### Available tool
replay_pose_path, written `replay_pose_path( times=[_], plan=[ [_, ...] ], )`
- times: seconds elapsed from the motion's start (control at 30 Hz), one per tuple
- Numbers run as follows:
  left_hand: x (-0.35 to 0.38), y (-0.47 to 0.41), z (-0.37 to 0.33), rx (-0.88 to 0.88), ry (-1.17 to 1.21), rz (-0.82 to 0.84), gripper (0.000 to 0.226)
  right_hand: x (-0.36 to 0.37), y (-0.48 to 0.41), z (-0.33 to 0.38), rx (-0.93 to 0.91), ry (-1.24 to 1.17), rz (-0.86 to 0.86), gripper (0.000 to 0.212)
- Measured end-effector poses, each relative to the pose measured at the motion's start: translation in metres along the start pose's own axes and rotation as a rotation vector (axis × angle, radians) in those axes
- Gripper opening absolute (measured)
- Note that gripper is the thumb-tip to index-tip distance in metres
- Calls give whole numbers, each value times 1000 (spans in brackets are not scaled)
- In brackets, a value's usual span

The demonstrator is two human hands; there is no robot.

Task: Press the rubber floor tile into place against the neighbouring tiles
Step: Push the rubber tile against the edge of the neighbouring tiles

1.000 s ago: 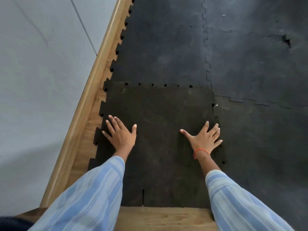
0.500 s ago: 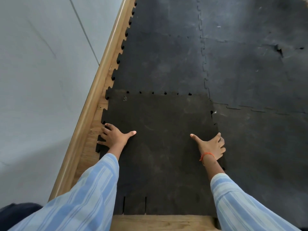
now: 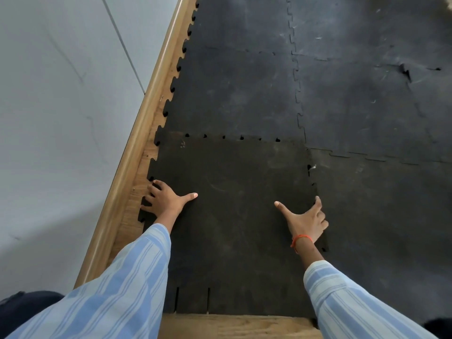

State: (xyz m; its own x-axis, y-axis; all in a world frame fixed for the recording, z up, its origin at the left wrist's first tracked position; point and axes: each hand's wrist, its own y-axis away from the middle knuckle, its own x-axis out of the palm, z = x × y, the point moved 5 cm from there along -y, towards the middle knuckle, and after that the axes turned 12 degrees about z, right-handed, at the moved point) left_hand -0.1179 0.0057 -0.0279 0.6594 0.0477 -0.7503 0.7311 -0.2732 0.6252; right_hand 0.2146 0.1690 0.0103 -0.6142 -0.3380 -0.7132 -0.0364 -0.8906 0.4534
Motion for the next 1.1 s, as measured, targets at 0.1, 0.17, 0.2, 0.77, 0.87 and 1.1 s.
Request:
replay_pose_path(
  times=[0.1,0.17,0.2,0.77,0.87,1.1],
  plan=[
    [-4,-3,2,5,-16,-14,130,3,8,-6,16,-23,10,117],
    [-7,-7,5,9,-42,-12,131,11,20,-14,42,-10,1,115],
    [-8,-8,6,10,-51,-3,131,15,26,-17,51,-2,-8,114],
    [-12,-3,14,38,-118,28,128,23,28,-14,-14,73,29,90],
    [-12,-2,15,43,-118,39,127,21,26,-13,-25,90,71,85],
    [-15,2,16,23,-146,42,126,17,24,-10,-65,93,146,64]
  ],
)
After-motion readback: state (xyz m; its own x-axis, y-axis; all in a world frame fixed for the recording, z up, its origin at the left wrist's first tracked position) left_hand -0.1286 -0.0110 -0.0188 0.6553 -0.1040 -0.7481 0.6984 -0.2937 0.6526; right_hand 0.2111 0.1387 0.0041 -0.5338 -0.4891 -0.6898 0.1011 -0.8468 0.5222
